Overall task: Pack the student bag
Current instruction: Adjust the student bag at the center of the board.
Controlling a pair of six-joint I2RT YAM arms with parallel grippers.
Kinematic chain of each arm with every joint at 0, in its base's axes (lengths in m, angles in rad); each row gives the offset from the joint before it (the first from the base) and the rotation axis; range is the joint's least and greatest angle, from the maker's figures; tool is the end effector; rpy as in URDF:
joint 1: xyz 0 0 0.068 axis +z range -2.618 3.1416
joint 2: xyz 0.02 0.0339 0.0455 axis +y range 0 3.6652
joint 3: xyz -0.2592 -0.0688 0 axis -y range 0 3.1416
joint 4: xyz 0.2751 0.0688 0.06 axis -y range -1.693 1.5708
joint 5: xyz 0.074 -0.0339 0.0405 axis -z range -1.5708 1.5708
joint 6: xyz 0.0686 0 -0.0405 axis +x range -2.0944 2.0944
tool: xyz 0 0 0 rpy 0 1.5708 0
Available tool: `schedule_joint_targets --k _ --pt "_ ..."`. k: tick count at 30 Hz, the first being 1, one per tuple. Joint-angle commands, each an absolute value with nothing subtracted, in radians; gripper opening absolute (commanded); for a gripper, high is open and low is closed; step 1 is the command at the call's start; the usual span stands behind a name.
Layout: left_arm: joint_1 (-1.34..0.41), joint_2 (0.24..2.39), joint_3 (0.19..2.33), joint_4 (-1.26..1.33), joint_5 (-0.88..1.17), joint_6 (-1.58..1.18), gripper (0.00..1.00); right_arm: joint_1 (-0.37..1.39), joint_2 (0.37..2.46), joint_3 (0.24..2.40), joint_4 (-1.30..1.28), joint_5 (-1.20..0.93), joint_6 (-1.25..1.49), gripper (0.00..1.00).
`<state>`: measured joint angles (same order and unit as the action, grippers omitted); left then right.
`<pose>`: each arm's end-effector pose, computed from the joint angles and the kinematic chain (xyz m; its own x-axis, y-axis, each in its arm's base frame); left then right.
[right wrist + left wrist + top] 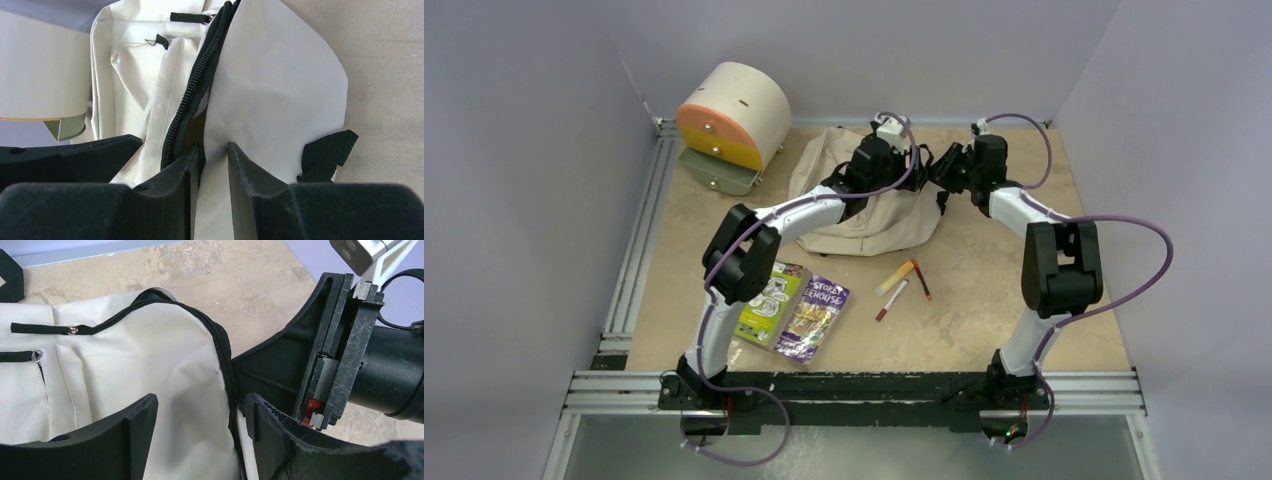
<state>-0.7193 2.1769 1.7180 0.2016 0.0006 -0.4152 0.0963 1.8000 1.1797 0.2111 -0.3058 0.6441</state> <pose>0.4354 -0.3814 0.2222 -0.4411 -0.1499 -0.8849 0.5261 0.7556 -0.3902 0.4614 0.0653 0.1994 -0.5368 0.5234 -0.6617 -0.0553 0.7607 0.6467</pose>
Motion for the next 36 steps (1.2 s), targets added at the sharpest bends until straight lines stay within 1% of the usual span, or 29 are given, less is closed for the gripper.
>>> schedule_joint_targets --k 1,5,9,15,17,20,27,36 --pt "-0.715 2.169 1.730 0.257 0.032 -0.392 0.63 0.101 1.795 1.204 0.227 -0.325 0.634 0.29" --pt "-0.716 2.182 1.739 0.258 0.036 -0.394 0.58 0.101 1.793 1.201 0.230 -0.332 0.634 0.28" --pt "-0.716 2.208 1.770 0.246 0.053 -0.404 0.50 0.102 1.792 1.201 0.230 -0.339 0.631 0.28" --pt "-0.716 2.231 1.783 0.240 0.074 -0.427 0.29 0.102 1.788 1.201 0.229 -0.341 0.627 0.27" --pt "-0.716 2.232 1.784 0.244 0.078 -0.429 0.19 0.102 1.789 1.201 0.227 -0.339 0.623 0.27" --pt "-0.716 2.224 1.783 0.242 0.072 -0.426 0.00 0.101 1.787 1.201 0.222 -0.336 0.617 0.27" --pt "-0.703 2.156 1.749 0.236 -0.034 -0.367 0.00 0.101 1.752 1.179 0.183 -0.284 0.613 0.25" --pt "-0.658 2.073 1.679 0.200 -0.114 -0.275 0.00 0.101 1.728 1.160 0.158 -0.231 0.588 0.24"
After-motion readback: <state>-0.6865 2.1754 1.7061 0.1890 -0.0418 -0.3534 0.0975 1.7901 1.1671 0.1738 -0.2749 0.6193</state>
